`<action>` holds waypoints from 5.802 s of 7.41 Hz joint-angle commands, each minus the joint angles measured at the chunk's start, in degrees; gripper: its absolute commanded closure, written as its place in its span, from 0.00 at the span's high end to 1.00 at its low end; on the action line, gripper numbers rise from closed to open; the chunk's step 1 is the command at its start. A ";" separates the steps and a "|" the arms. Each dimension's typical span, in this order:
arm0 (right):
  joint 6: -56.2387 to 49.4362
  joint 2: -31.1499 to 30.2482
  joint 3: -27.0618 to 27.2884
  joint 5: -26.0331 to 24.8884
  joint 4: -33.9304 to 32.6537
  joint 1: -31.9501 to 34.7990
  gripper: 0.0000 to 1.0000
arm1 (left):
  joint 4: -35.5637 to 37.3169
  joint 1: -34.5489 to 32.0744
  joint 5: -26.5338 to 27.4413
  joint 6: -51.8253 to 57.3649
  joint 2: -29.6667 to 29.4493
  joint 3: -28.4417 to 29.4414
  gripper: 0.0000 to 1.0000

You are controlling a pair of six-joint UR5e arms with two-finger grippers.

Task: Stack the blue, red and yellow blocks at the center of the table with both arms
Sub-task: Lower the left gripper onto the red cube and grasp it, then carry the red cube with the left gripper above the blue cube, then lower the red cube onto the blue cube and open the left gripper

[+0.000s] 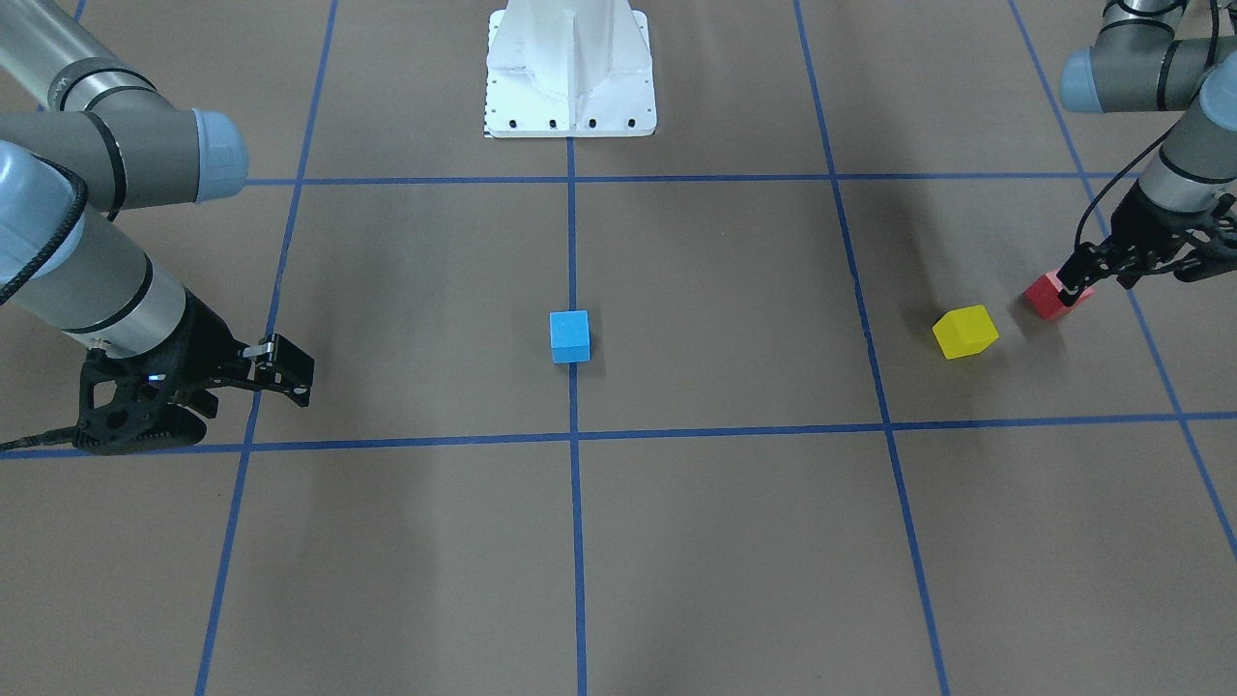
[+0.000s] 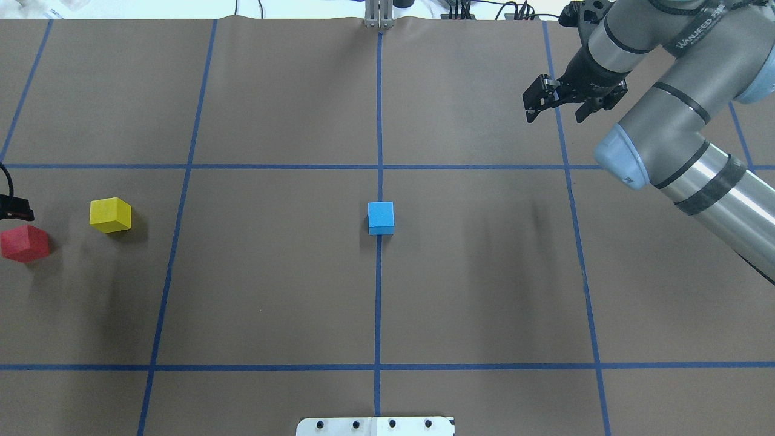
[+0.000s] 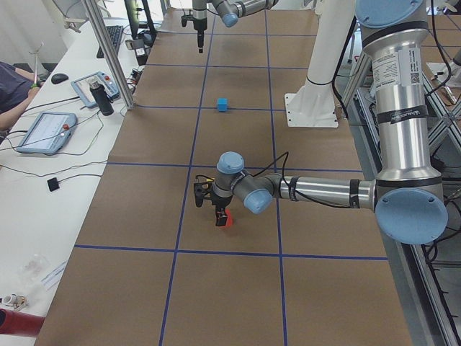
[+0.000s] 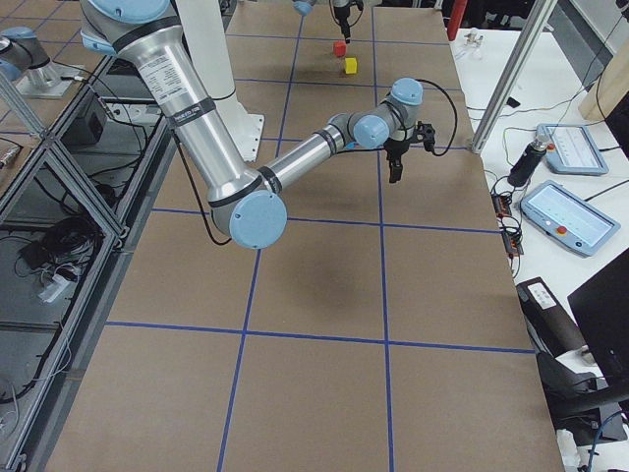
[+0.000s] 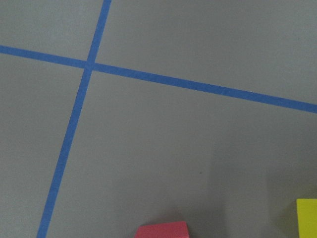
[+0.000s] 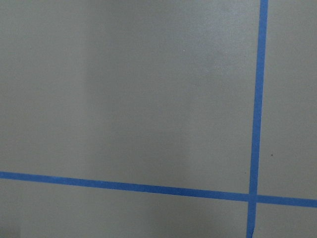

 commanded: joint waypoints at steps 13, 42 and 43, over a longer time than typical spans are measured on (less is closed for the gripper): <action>-0.09 0.12 -0.65 0.04 0.00 -0.08 0.99 | 0.22 4.17 -0.29 -0.65 -0.05 -0.76 0.00; -8.18 -4.54 -1.44 1.27 -0.09 5.81 0.99 | 41.28 25.61 6.21 -7.24 -67.03 18.93 0.00; -8.26 -4.62 -1.44 1.27 -0.09 5.81 0.99 | 41.28 25.70 6.21 -7.32 -67.03 18.84 0.00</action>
